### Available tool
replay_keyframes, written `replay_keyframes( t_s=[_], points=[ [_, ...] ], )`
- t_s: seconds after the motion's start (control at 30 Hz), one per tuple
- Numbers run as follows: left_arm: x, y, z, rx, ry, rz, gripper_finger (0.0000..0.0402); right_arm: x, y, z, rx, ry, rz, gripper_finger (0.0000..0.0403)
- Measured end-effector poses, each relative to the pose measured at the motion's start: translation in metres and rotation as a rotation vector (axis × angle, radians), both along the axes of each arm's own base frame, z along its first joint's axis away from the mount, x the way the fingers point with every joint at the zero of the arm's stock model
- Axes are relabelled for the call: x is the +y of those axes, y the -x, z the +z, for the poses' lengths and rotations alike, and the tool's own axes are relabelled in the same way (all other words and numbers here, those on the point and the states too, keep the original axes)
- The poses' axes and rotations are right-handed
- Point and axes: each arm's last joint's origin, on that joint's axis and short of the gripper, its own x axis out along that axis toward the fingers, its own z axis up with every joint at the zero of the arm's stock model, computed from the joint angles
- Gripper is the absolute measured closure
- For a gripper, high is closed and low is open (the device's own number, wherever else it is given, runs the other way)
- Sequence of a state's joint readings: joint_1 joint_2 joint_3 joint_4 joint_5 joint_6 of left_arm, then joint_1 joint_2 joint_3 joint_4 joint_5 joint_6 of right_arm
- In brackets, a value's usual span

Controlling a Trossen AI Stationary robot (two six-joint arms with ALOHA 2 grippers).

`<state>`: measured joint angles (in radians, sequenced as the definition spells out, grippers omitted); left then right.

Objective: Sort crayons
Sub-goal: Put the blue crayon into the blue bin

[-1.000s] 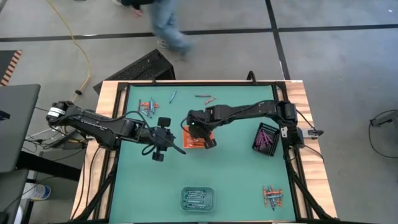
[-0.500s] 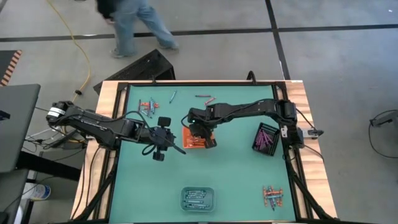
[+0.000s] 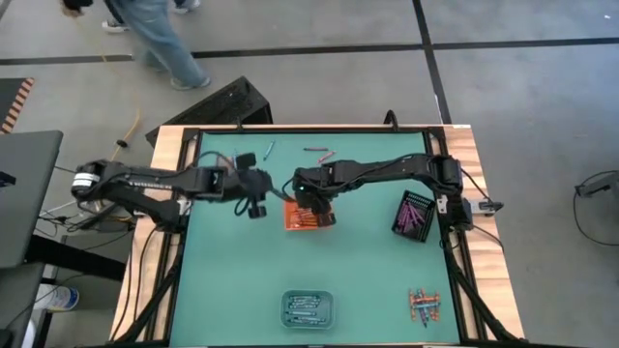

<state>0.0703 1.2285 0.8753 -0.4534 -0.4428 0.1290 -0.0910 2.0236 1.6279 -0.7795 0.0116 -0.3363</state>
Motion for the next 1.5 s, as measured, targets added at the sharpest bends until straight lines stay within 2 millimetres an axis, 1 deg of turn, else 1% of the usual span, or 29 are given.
replay_keyframes(
  t_s=[0.17, 0.37, 0.47, 0.57, 0.67, 0.7, 0.8, 0.9, 1.03, 1.17, 1.27, 1.37, 1.5],
  points=[
    [0.039, 0.006, 0.0, -0.03, 0.07, 0.118, 0.0287, 0.005, 0.008, 0.022, -0.041, 0.025, -0.042, 0.0232],
    [0.084, 0.018, 0.002, -0.117, 0.124, 0.282, 0.0287, 0.018, 0.025, 0.06, -0.109, 0.075, -0.073, 0.0245],
    [0.105, 0.018, -0.008, -0.117, 0.16, 0.336, 0.0287, 0.027, 0.037, 0.077, -0.125, 0.094, -0.089, 0.0252],
    [0.126, 0.009, -0.03, -0.11, 0.224, 0.348, 0.0287, 0.037, 0.047, 0.087, -0.128, 0.085, -0.091, 0.0257],
    [0.146, 0.003, -0.061, -0.029, 0.281, 0.374, 0.0287, 0.048, 0.058, 0.087, -0.125, 0.076, -0.086, 0.0258],
    [0.153, 0.0, -0.067, -0.009, 0.286, 0.396, 0.0287, 0.051, 0.063, 0.086, -0.12, 0.081, -0.093, 0.0258],
    [0.175, -0.003, -0.08, 0.008, 0.308, 0.448, 0.0287, 0.06, 0.078, 0.082, -0.105, 0.089, -0.118, 0.0258],
    [0.189, -0.006, -0.09, 0.022, 0.351, 0.457, 0.0277, 0.067, 0.095, 0.076, -0.09, 0.072, -0.139, 0.0258],
    [0.201, -0.01, -0.092, 0.011, 0.344, 0.504, 0.0248, 0.071, 0.117, 0.069, -0.094, 0.081, -0.198, 0.0258],
    [0.206, -0.01, -0.089, -0.02, 0.344, 0.536, 0.0224, 0.073, 0.136, 0.063, -0.122, 0.1, -0.244, 0.0258],
    [0.21, -0.007, -0.086, -0.001, 0.329, 0.571, 0.0222, 0.074, 0.146, 0.059, -0.152, 0.094, -0.258, 0.0258],
    [0.211, -0.005, -0.086, -0.012, 0.381, 0.559, 0.0226, 0.076, 0.153, 0.057, -0.17, 0.083, -0.258, 0.0258],
    [0.212, -0.004, -0.089, -0.011, 0.404, 0.568, 0.0234, 0.077, 0.157, 0.054, -0.194, 0.072, -0.259, 0.0258]
  ],
)
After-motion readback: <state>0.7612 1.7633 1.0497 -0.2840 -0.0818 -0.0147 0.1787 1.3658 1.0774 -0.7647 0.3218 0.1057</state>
